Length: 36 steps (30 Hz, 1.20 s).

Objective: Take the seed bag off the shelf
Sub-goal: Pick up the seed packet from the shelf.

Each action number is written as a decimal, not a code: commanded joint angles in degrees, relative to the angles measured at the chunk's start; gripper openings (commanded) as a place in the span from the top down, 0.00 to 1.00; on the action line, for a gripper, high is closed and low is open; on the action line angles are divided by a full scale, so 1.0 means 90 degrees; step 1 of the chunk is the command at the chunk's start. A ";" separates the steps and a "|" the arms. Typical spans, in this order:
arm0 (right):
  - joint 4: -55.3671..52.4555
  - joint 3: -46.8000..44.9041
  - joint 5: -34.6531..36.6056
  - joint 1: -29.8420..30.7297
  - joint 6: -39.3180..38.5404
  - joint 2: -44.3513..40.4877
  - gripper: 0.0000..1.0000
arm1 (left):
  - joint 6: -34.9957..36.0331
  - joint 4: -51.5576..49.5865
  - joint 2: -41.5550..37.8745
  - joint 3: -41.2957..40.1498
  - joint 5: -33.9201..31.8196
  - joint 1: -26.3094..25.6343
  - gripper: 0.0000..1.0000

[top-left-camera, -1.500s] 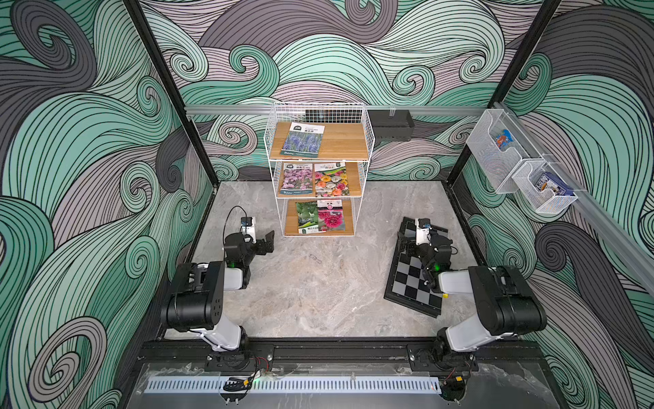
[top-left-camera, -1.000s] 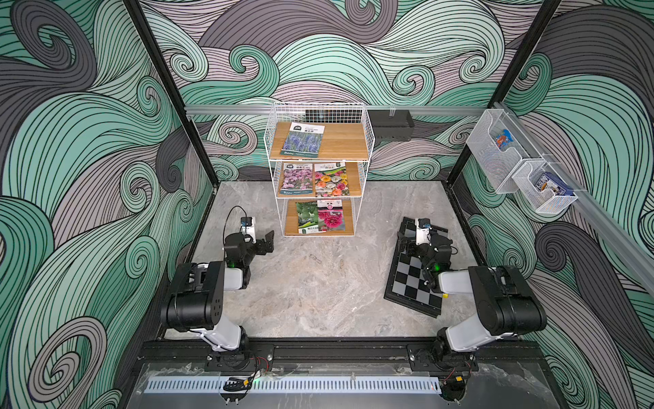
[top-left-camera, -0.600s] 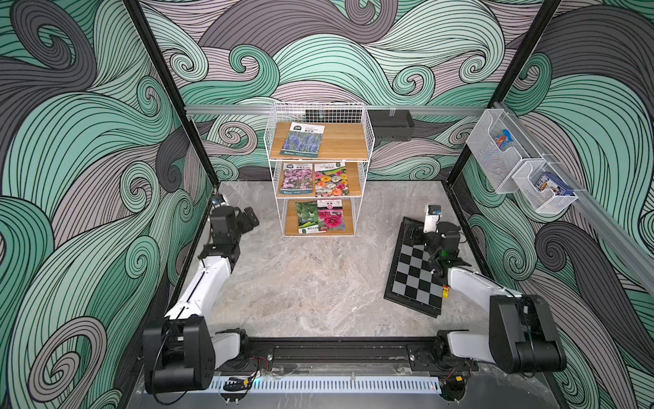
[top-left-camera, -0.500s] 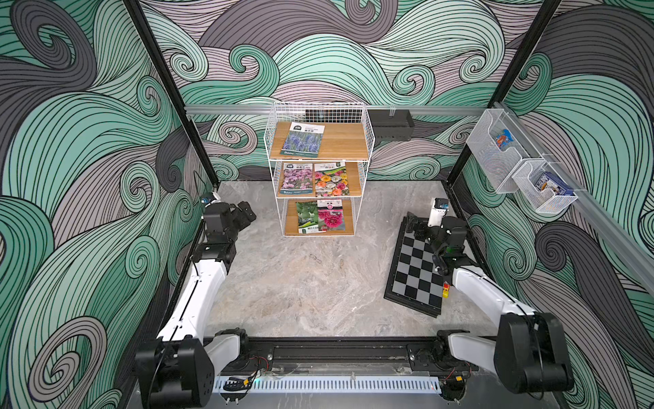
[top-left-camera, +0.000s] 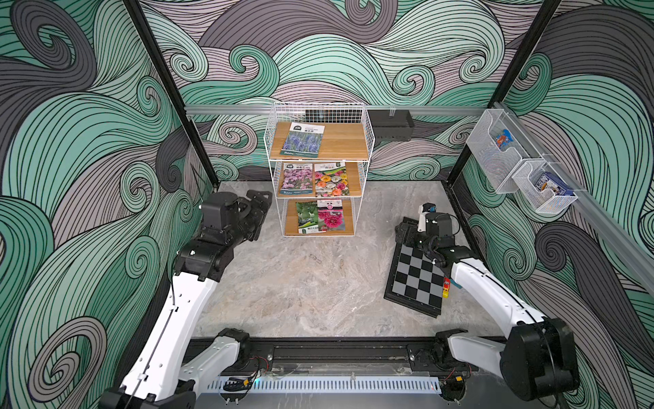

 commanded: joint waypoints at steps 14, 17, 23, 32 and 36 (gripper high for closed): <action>-0.0926 -0.0346 -0.0490 0.0145 0.1563 -0.0651 0.01 | -0.1061 0.1328 0.2277 0.2000 -0.1955 -0.1455 0.07; -0.0945 -0.0297 -0.0509 0.0183 0.1581 -0.0700 0.01 | -0.1053 0.1537 0.2484 0.2160 -0.2122 -0.1454 0.07; -0.0995 -0.0178 -0.0606 0.0212 0.1466 -0.0672 0.01 | -0.1080 0.1528 0.3103 0.2603 -0.2486 -0.1454 0.07; -0.0995 -0.0245 -0.0655 0.0264 0.1526 -0.0684 0.01 | -0.1252 0.1476 0.3209 0.2419 -0.3112 -0.1455 0.02; -0.0986 -0.0266 -0.0654 0.0308 0.1551 -0.0662 0.01 | -0.1326 0.1305 0.3300 0.2416 -0.3018 -0.1454 0.02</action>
